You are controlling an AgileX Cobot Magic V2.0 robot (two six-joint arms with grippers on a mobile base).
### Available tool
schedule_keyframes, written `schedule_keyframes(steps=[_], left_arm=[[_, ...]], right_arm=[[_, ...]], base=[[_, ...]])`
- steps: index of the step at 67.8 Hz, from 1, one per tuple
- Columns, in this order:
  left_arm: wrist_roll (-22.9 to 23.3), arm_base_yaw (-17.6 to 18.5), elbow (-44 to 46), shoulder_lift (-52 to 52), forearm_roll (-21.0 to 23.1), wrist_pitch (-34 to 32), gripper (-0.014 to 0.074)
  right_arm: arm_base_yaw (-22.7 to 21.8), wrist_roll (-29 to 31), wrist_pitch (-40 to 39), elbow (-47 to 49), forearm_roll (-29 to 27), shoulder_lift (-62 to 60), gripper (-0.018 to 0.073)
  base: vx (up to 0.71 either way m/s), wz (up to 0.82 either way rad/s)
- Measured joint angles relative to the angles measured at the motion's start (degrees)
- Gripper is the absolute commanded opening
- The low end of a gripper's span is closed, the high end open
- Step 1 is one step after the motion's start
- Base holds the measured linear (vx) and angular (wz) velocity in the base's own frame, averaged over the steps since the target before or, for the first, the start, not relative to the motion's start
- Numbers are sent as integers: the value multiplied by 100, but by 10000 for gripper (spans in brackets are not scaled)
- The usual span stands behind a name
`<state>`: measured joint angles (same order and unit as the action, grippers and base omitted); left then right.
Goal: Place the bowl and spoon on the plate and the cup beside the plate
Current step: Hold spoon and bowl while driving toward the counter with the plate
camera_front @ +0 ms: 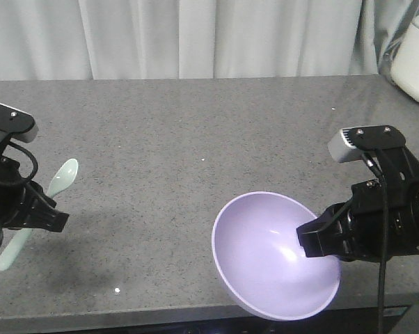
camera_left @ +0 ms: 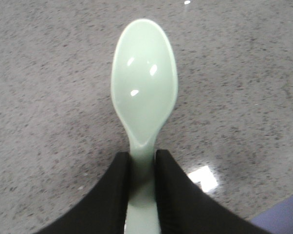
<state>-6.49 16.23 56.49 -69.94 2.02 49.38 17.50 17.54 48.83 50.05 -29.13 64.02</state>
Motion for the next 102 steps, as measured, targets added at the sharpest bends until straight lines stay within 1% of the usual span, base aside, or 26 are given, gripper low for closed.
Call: schedule_keyframes(steps=[20,102], left_arm=[[0,0,0,4,0,0,83],[0,0,0,4,0,-5,83]], right_arm=[[0,0,0,0,-4,0,-1],[0,0,0,0,1,0,-1]], base=[[-9,-43],[-9,-63]])
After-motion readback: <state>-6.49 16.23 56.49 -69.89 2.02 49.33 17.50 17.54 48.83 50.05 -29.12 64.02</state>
